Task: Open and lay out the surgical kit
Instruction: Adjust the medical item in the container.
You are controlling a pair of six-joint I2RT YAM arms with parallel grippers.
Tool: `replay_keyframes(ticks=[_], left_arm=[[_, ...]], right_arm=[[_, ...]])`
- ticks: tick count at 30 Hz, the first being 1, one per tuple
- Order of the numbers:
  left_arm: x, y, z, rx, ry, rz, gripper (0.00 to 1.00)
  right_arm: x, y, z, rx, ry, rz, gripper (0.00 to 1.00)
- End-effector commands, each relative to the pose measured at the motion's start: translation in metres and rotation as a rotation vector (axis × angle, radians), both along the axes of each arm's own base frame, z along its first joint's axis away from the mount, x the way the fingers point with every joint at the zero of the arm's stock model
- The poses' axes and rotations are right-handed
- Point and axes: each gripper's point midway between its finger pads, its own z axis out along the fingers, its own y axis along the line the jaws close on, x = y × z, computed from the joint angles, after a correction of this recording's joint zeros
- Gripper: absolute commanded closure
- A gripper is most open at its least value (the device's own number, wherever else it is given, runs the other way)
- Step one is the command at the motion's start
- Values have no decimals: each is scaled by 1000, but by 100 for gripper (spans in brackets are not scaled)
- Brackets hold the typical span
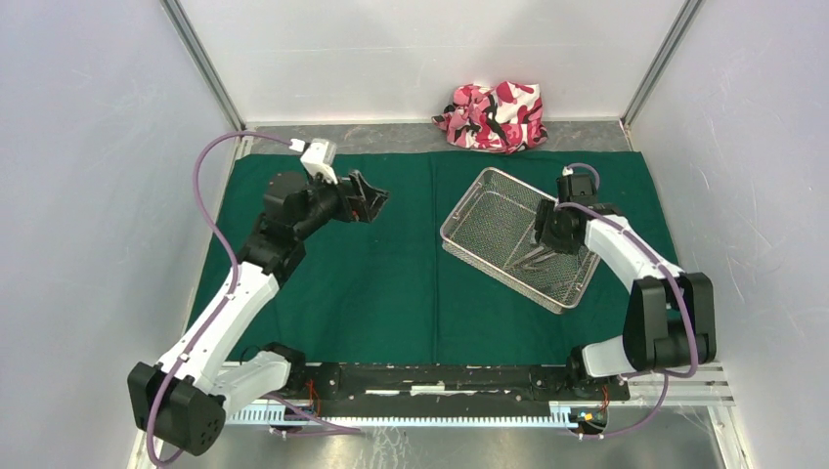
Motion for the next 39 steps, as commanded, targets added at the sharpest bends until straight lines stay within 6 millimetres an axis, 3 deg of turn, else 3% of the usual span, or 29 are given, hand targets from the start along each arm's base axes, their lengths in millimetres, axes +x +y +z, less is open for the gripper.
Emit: replay_keyframes(ticks=[1, 6, 13, 18, 24, 30, 33, 39], left_arm=[[-7, 6, -11, 216, -51, 29, 6], [-18, 17, -17, 370, -98, 118, 6], [-33, 3, -11, 405, -156, 87, 5], [-42, -7, -15, 427, -171, 59, 4], [-49, -13, -14, 446, -203, 53, 2], [-51, -14, -17, 452, -204, 55, 1], [-50, -14, -18, 454, -203, 58, 1], [-49, -16, -23, 458, -198, 53, 0]], right_arm=[[8, -17, -2, 3, 16, -233, 35], [4, -38, 5, -59, 1, -380, 33], [28, -43, 26, -132, -38, -188, 34], [26, -11, 15, 6, -39, -37, 35], [7, 6, -9, 17, 10, 6, 29], [9, 14, -28, -81, 45, -3, 25], [15, 30, -34, -18, 28, 16, 27], [44, 62, -18, 105, -53, 89, 26]])
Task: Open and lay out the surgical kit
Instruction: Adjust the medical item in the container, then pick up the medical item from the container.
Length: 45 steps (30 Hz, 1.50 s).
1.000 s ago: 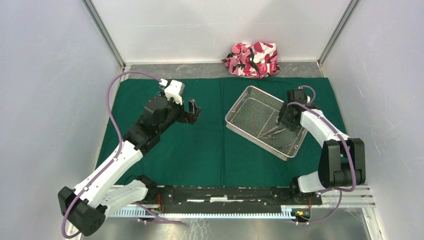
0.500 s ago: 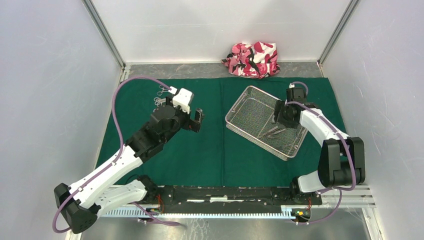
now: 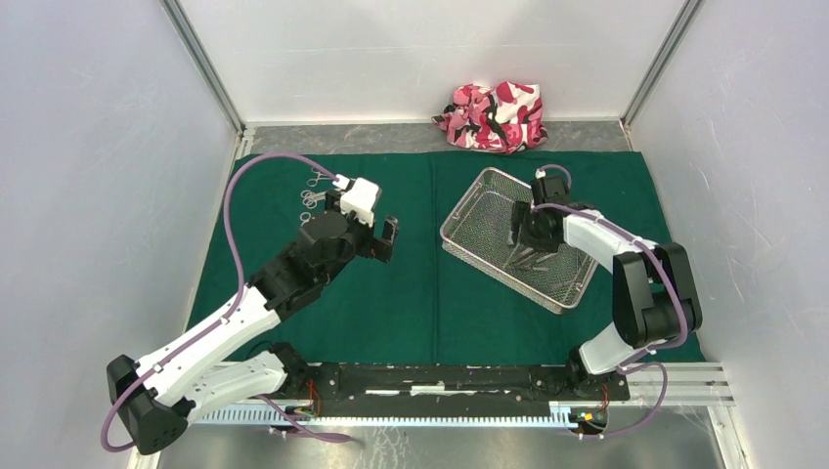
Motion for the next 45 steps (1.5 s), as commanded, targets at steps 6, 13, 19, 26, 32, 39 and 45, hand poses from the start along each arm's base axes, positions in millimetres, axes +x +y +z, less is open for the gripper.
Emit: replay_keyframes(ticks=[6, 13, 19, 26, 32, 39, 45], left_arm=[[5, 0, 8, 11, -53, 0, 0], [6, -3, 5, 16, -45, -7, 0], [6, -3, 3, 21, -40, -7, 0], [8, -4, -1, 50, -42, -18, 0], [9, -3, -2, 58, -43, -9, 0], [9, -4, -1, 52, -42, -15, 0], [7, -3, 1, 44, -45, -20, 0]], right_arm=[[33, 7, 43, 9, -161, 53, 26], [3, -36, 40, -123, -104, -8, 22], [-10, -14, 14, 12, -33, -6, 24], [10, 11, 4, 111, -73, 25, 23], [37, 6, 35, 51, -149, 57, 23], [20, -56, 35, -160, -83, -49, 25], [-1, -103, 22, -293, -18, -133, 36]])
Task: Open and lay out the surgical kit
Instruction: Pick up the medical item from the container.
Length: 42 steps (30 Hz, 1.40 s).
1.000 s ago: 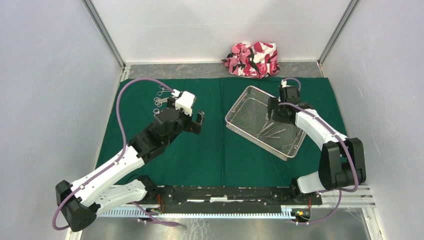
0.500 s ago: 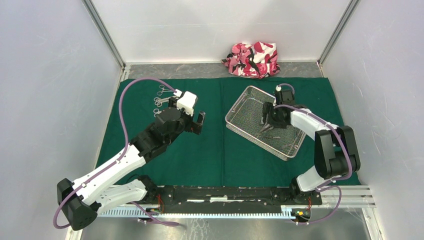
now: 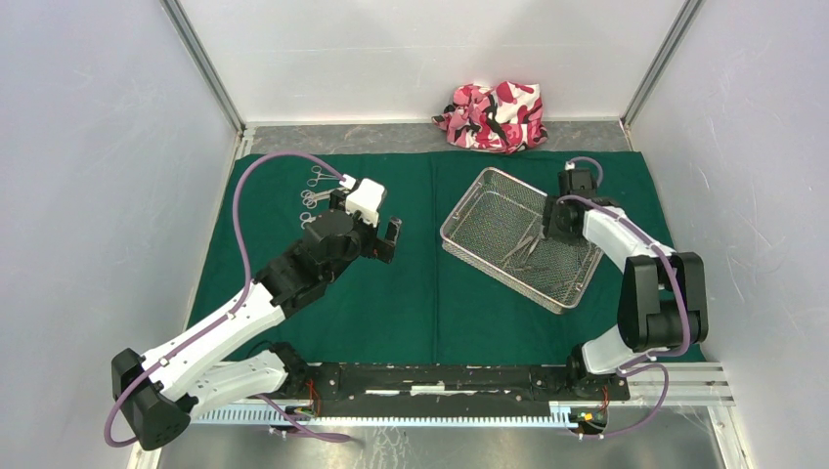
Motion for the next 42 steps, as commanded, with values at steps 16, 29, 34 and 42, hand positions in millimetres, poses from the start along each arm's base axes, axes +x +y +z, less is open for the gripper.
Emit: replay_keyframes(ticks=[16, 29, 34, 42], left_arm=[[-3, -2, 22, -32, -81, -41, 0], [-3, -2, 23, -37, -83, -41, 0], [0, -3, 16, -22, -69, -32, 0], [2, -17, 5, -67, 13, -32, 0]], right_arm=[[-23, -62, -24, -112, 74, -105, 53], [-20, -44, -36, -24, 32, -32, 87], [-13, -39, -11, -18, -58, -12, 99], [-3, -12, 46, 21, -251, 95, 100]])
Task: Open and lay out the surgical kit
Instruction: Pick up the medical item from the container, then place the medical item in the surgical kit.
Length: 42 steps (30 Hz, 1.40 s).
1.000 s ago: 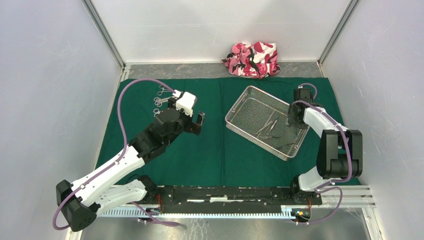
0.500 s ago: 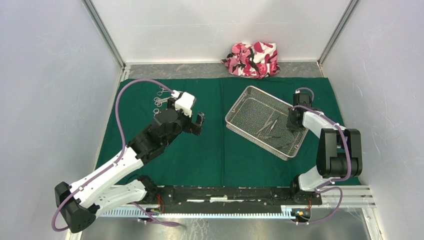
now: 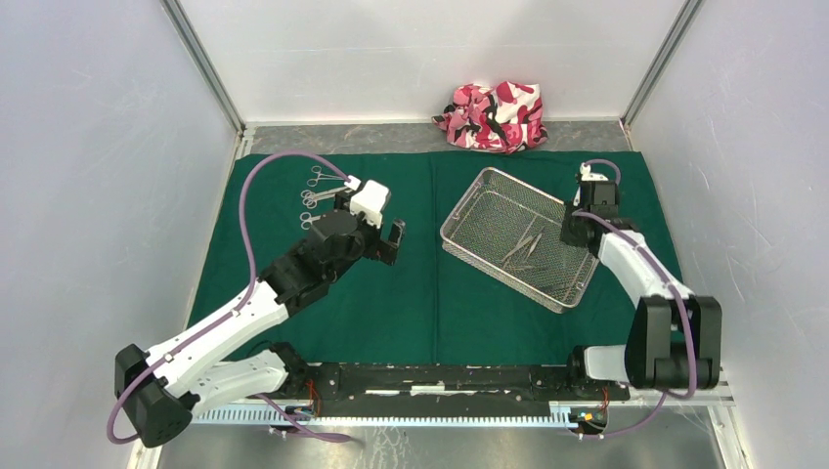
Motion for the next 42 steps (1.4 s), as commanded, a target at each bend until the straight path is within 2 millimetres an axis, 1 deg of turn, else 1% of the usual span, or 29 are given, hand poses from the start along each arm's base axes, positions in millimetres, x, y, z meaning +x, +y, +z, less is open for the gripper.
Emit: replay_keyframes(ticks=[1, 3, 5, 8, 10, 11, 12, 13, 14, 15, 17, 19, 21, 23, 26, 29, 32, 34, 35, 38, 39, 42], left_arm=[[2, -15, 9, -80, 20, -13, 0], [-1, -23, 9, -134, 57, -25, 0], [-3, -33, 7, -207, 101, -28, 0], [-6, -51, 1, -330, 194, -30, 1], [-12, -72, 2, -447, 261, -78, 4], [-16, -84, 6, -512, 283, -123, 6], [-24, -99, 7, -570, 317, -202, 12], [-27, -110, 14, -634, 328, -250, 17], [-32, -121, 18, -696, 352, -303, 20], [-41, -132, 18, -745, 389, -366, 22], [-52, -149, 28, -848, 411, -461, 22], [-63, -163, 36, -911, 403, -541, 22], [-74, -174, 43, -953, 375, -594, 20], [-81, -182, 46, -987, 351, -628, 20], [-82, -184, 46, -1042, 325, -619, 21], [-76, -184, 37, -1050, 323, -573, 25], [-69, -188, 30, -1027, 337, -534, 28], [-68, -188, 28, -1022, 340, -522, 35], [-67, -187, 26, -1015, 346, -507, 38], [-67, -178, 23, -1016, 334, -480, 38], [-68, -176, 24, -1019, 326, -480, 40], [-70, -173, 28, -1024, 313, -484, 49]], right_arm=[[12, 27, 42, 35, -170, 108, 100], [9, 42, 49, 61, -211, 153, 100], [6, 62, 55, 130, -252, 208, 100], [3, 93, 72, 249, -337, 301, 100], [3, 106, 88, 284, -389, 355, 100], [2, 112, 97, 306, -410, 384, 100], [1, 120, 109, 337, -435, 417, 100], [-2, 128, 119, 374, -458, 451, 100], [-5, 137, 129, 425, -480, 482, 100], [-11, 150, 140, 498, -501, 527, 100], [-27, 175, 157, 655, -524, 616, 100], [-46, 197, 170, 799, -522, 698, 100], [-59, 211, 178, 888, -504, 742, 100], [-71, 220, 184, 948, -492, 769, 100], [-86, 229, 195, 1037, -487, 799, 100], [-94, 236, 200, 1065, -479, 820, 100], [-98, 238, 202, 1087, -477, 822, 100], [-100, 239, 204, 1109, -481, 822, 100], [-100, 240, 206, 1116, -481, 820, 100], [-101, 240, 207, 1122, -485, 811, 100], [-102, 240, 207, 1127, -485, 811, 100], [-106, 243, 208, 1151, -478, 814, 100]])
